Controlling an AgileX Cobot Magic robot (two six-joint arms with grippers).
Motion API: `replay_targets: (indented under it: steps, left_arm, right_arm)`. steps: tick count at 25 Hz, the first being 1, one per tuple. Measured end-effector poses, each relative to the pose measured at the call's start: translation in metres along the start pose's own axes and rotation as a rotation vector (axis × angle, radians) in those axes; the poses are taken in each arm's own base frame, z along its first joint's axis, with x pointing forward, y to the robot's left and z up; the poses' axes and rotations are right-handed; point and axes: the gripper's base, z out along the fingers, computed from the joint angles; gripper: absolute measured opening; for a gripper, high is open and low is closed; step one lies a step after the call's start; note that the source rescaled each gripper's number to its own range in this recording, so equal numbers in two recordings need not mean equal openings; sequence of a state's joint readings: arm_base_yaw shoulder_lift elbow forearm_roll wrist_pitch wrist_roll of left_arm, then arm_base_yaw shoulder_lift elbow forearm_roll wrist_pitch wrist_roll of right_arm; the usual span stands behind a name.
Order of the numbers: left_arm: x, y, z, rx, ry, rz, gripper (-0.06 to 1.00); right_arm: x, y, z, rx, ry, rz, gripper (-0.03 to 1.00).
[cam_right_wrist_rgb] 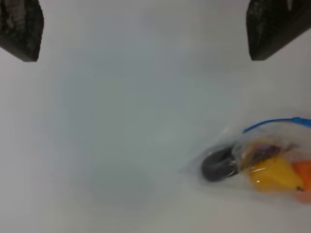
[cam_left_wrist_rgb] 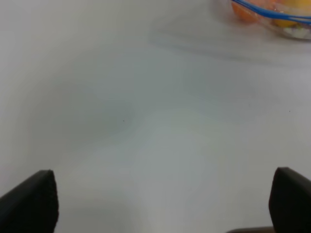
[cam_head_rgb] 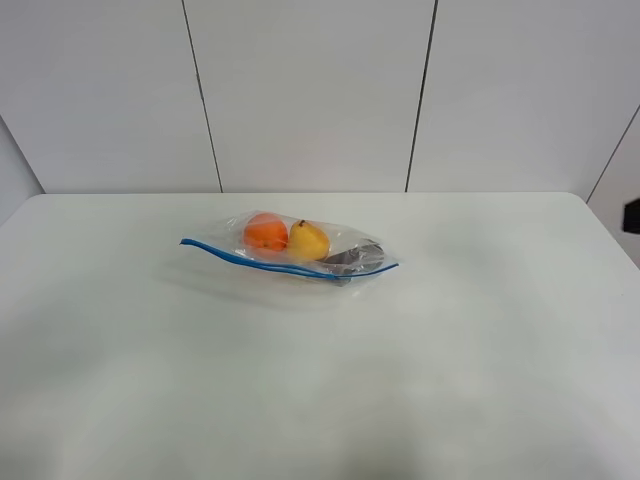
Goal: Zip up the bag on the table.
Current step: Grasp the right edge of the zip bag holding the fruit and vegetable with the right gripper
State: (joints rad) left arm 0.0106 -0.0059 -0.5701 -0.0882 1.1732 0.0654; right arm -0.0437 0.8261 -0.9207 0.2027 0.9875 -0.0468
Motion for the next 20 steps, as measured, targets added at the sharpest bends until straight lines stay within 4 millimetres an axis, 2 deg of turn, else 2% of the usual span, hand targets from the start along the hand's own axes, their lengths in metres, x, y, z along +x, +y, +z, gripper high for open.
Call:
replay_targets:
  steps: [4, 10, 13, 15, 20]
  left_arm:
    - [0.000, 0.000, 0.000, 0.000, 0.000, 0.000, 1.00]
    - [0.000, 0.000, 0.000, 0.000, 0.000, 0.000, 1.00]
    - [0.000, 0.000, 0.000, 0.000, 0.000, 0.000, 1.00]
    - [0.000, 0.000, 0.000, 0.000, 0.000, 0.000, 1.00]
    - [0.000, 0.000, 0.000, 0.000, 0.000, 0.000, 1.00]
  right_arm:
    - [-0.036, 0.002, 0.056, -0.088, 0.164, 0.089, 0.93]
    - [-0.065, 0.006, 0.144, -0.260, 0.394, 0.182, 0.93]
    - [-0.071, 0.008, 0.184, -0.351, 0.467, 0.249, 0.93]
    - [-0.073, 0.009, 0.204, -0.402, 0.503, 0.285, 0.93]
    - [-0.066, 0.015, 0.240, -0.482, 0.574, 0.349, 0.92]
